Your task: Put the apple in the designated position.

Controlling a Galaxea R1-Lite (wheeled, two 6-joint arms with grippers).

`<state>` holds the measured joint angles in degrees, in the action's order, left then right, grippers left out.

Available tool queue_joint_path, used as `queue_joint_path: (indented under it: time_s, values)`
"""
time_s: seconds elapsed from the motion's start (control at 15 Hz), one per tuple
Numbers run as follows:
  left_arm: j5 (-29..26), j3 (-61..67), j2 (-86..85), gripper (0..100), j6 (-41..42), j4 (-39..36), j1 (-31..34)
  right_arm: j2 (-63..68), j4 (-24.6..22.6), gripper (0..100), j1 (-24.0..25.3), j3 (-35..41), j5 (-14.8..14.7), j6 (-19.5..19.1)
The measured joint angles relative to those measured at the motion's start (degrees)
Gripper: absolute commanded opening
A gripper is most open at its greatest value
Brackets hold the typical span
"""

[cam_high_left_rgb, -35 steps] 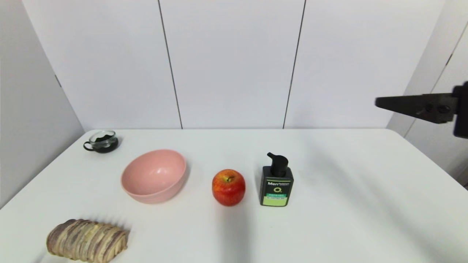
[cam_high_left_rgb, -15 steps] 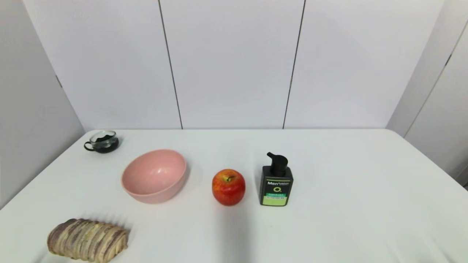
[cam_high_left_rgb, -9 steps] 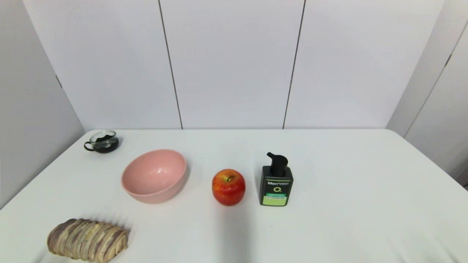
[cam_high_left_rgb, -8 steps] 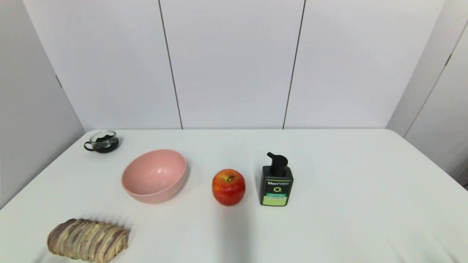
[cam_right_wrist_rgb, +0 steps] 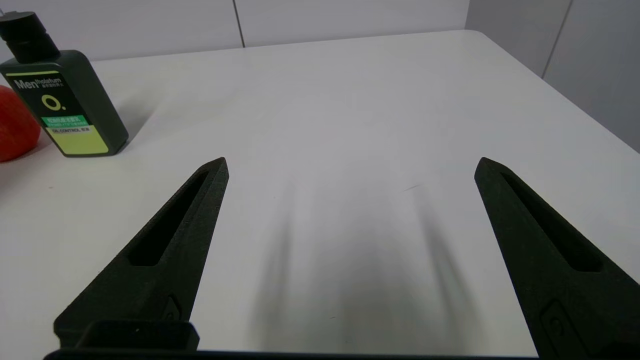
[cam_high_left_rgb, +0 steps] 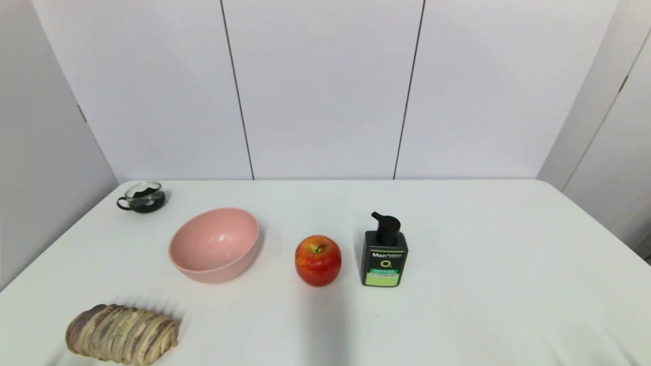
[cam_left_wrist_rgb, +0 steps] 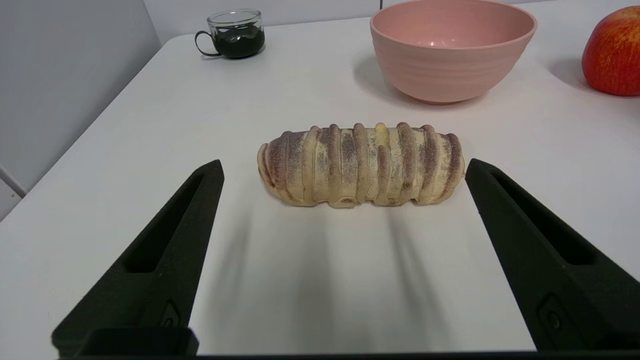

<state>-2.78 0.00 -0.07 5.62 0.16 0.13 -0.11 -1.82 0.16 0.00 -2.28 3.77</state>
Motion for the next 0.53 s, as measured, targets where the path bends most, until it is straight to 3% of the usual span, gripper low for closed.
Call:
queue_joint_path:
  time_s: [0.53]
  values:
    - [0.0,0.0,0.0,100,0.0,0.0,0.0,0.0,0.0,100,0.0,0.0,0.0,0.0]
